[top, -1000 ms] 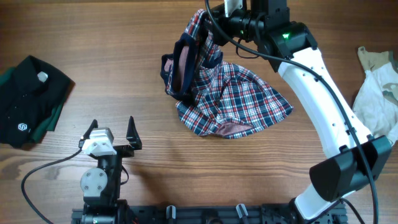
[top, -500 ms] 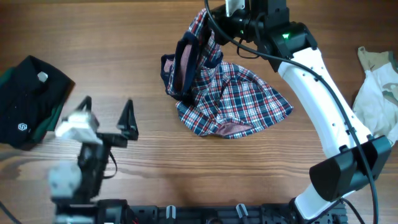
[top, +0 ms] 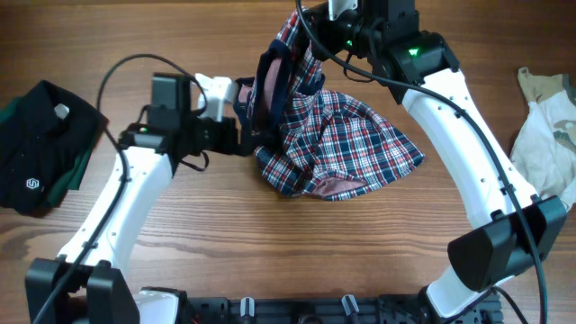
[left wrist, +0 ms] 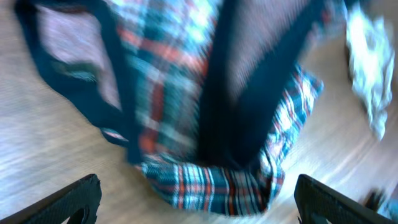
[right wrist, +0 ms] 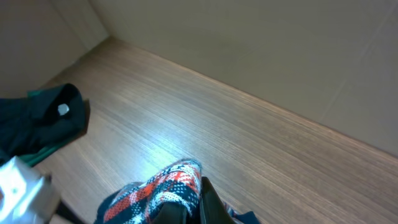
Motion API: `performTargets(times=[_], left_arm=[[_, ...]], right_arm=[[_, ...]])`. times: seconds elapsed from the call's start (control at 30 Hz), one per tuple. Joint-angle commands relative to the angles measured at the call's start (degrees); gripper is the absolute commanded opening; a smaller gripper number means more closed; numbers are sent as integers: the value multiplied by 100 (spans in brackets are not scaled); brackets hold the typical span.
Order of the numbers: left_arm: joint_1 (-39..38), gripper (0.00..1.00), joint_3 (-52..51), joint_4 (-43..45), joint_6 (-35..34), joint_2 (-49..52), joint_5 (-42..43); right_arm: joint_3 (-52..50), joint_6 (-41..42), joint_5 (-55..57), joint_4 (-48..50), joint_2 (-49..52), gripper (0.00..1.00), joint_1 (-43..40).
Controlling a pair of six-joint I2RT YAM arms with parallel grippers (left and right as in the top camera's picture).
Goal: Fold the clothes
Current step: 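Reach the left gripper to the shirt's left side and grasp the hem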
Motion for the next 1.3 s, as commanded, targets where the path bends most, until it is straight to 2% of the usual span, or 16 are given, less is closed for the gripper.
performTargets(times=[0.0, 0.13, 0.23, 0.33, 0.4, 0.6, 0.7, 0.93, 0.97, 1.0, 1.03, 1.07, 1.1, 1.27], left_arm=[[-702, 100, 79, -190, 953, -22, -789], [-1714, 100, 79, 232, 839, 17, -3010], [-1786, 100, 79, 483, 549, 17, -3672], [-1786, 100, 79, 656, 551, 17, -3838], [-1786, 100, 79, 673, 387, 15, -4288], [-1786, 100, 79, 874, 293, 11, -4494], [-1786, 100, 79, 1001, 295, 17, -4247], [-1786, 100, 79, 1001, 317, 260, -4236], [-1784, 90, 79, 1025, 323, 358, -4238], [-1784, 64, 79, 1075, 376, 365, -4240], [-1786, 45, 79, 1174, 476, 363, -4242], [-1777, 18, 79, 1386, 476, 350, -4310], [-1738, 4, 79, 1585, 501, 343, -4328], [-1458, 4, 144, 2181, 1071, -59, -4409]], right_arm=[[96, 20, 164, 48, 33, 4, 2], [92, 22, 164, 48, 33, 4, 2], [92, 22, 162, 11, 33, 4, 2], [92, 20, 164, -24, 33, 4, 2], [92, 17, 164, -33, 33, 5, 2], [92, 17, 164, -35, 35, 5, 2], [92, 20, 164, -37, 35, 5, 2], [92, 15, 164, -28, 35, 6, 2], [92, 15, 164, -13, 35, 6, 2], [92, 15, 164, -15, 35, 6, 2], [92, 17, 164, -15, 35, 6, 2], [92, 15, 164, -13, 35, 6, 0], [92, 17, 164, -13, 35, 6, 2], [160, -332, 166, -109, -55, 4, -7]])
